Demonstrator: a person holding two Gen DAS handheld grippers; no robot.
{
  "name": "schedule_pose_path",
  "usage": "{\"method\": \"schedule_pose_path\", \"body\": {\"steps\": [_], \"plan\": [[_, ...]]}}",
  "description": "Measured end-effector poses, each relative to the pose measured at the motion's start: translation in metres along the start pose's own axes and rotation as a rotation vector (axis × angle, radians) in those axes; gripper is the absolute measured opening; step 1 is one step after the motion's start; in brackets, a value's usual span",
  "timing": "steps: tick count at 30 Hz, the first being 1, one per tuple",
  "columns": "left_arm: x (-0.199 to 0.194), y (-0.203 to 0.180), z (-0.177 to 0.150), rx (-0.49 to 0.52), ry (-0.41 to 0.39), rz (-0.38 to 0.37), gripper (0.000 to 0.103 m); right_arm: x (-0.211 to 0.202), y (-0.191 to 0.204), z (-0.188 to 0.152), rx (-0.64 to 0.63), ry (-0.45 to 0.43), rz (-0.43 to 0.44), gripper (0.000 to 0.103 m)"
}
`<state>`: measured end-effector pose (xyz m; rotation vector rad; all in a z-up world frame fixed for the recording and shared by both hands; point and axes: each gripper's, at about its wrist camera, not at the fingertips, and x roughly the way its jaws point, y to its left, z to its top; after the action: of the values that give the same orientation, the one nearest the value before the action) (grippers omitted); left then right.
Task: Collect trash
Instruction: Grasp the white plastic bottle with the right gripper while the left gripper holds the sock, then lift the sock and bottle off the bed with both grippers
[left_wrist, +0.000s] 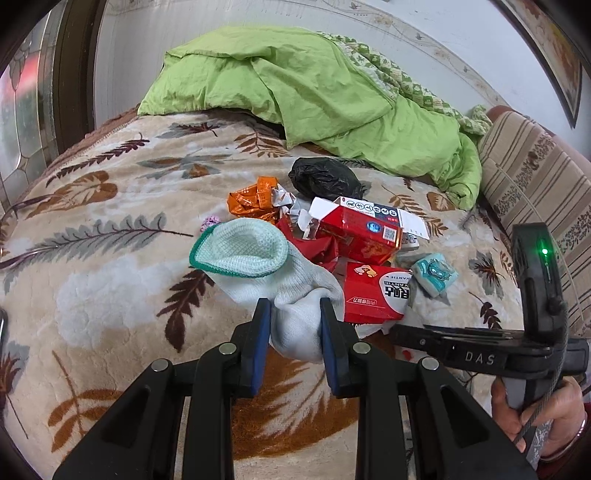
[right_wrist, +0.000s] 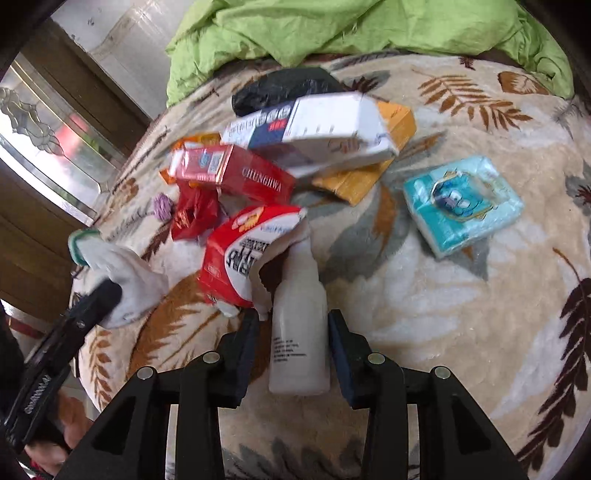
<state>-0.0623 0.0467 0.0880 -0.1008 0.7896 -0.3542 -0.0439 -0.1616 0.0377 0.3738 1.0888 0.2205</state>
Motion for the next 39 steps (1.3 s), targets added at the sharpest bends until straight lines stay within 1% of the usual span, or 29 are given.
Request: {"method": "schedule_pose_path", "body": {"steps": [3,5,9,11,15,16,17,20,22,27,32,37,39], "plan": [[-0.002,-0.004,-0.004,0.016,-0.003,0.009,0.025,-0.010,0.003,-0.009,-0.011,-0.019,-0.018,0.033],[-0.004,-0.010,-0.005,0.031,-0.009,0.003,0.025,-0.023,0.005,-0.017,-0.022,-0.053,-0.040,0.032],[-0.010,-0.027,-0.010,0.070,-0.022,-0.013,0.025,-0.055,0.010,-0.040,-0.005,-0.164,-0.089,0.032],[-0.015,-0.039,-0.015,0.092,-0.022,-0.030,0.025,-0.070,0.015,-0.056,-0.019,-0.221,-0.148,0.032],[-0.029,-0.055,-0.033,0.100,0.012,-0.088,0.025,-0.096,0.023,-0.076,-0.042,-0.329,-0.186,0.032],[-0.031,-0.059,-0.037,0.108,0.020,-0.094,0.025,-0.100,0.024,-0.080,-0.048,-0.338,-0.200,0.032],[-0.034,-0.063,-0.043,0.126,0.029,-0.089,0.025,-0.101,0.023,-0.082,-0.052,-0.337,-0.216,0.032],[-0.034,-0.070,-0.053,0.155,0.056,-0.087,0.025,-0.093,0.016,-0.080,-0.035,-0.289,-0.218,0.032],[-0.031,-0.069,-0.056,0.152,0.069,-0.081,0.025,-0.086,0.010,-0.078,-0.018,-0.238,-0.205,0.032],[-0.028,-0.057,-0.054,0.142,0.061,-0.045,0.025,-0.066,0.002,-0.077,0.005,-0.122,-0.164,0.032],[-0.023,-0.050,-0.053,0.118,0.074,-0.056,0.025,-0.050,0.006,-0.078,-0.005,-0.046,-0.169,0.032],[-0.020,-0.049,-0.051,0.120,0.069,-0.063,0.025,-0.049,0.004,-0.077,0.004,-0.048,-0.167,0.032],[-0.021,-0.049,-0.050,0.118,0.060,-0.061,0.025,-0.056,0.004,-0.077,0.008,-0.088,-0.159,0.032]]}}
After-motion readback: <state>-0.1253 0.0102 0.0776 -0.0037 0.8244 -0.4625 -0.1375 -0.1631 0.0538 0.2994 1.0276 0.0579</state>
